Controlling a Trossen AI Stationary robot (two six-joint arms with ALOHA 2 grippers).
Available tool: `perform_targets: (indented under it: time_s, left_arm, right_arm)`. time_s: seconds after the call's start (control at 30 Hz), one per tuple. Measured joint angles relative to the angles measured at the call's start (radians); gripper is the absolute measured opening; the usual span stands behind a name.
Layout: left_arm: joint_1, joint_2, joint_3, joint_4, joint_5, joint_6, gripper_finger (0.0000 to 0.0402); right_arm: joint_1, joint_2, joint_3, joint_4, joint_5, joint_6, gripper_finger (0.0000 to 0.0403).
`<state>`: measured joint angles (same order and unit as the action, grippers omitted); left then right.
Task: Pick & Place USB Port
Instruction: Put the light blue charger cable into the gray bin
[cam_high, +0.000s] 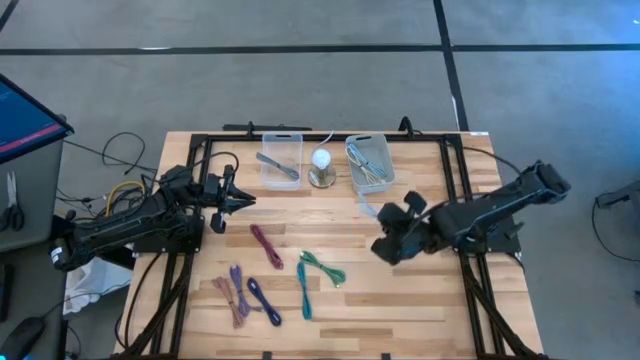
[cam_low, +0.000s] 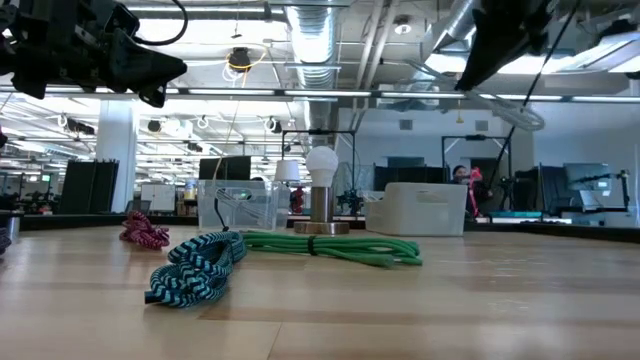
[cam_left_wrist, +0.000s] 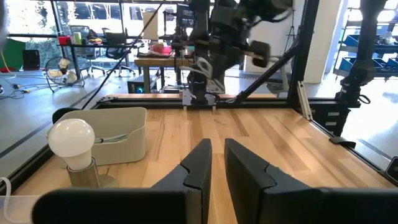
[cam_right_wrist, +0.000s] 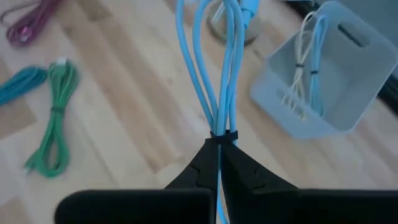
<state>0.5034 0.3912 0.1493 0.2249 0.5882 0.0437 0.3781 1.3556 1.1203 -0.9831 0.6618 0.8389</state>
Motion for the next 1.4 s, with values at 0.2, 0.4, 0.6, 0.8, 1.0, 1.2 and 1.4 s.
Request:
perform_targets:
  time_s: [0.2, 0.4, 0.6, 0.8, 1.0, 1.2, 1.4]
  left_arm:
    - [0.000, 0.000, 0.000, 0.000, 0.000, 0.000, 0.0044]
    - [0.000, 0.000, 0.000, 0.000, 0.000, 0.000, 0.0044]
    - [0.000, 0.000, 0.000, 0.000, 0.000, 0.001, 0.0044]
    - [0.000, 0.000, 0.000, 0.000, 0.000, 0.003, 0.0044]
    - [0.000, 0.000, 0.000, 0.000, 0.000, 0.003, 0.0044]
    - [0.000, 0.000, 0.000, 0.000, 0.000, 0.003, 0.0044]
    - [0.000, 0.000, 0.000, 0.000, 0.000, 0.003, 0.0044]
  right_arm:
    - [-0.072, -0.129, -0.125, 0.144, 0.039, -0.135, 0.0000]
    - [-0.187, -0.243, -0.261, 0.332, 0.036, -0.306, 0.0000]
    - [-0.323, -0.342, -0.394, 0.581, -0.057, -0.473, 0.0000]
    - [-0.482, -0.375, -0.494, 0.742, -0.162, -0.587, 0.0000]
    - [-0.657, -0.374, -0.592, 0.993, -0.325, -0.690, 0.0000]
    - [-0.809, -0.372, -0.653, 1.158, -0.448, -0.718, 0.0000]
    - [-0.900, -0.300, -0.658, 1.213, -0.503, -0.718, 0.0000]
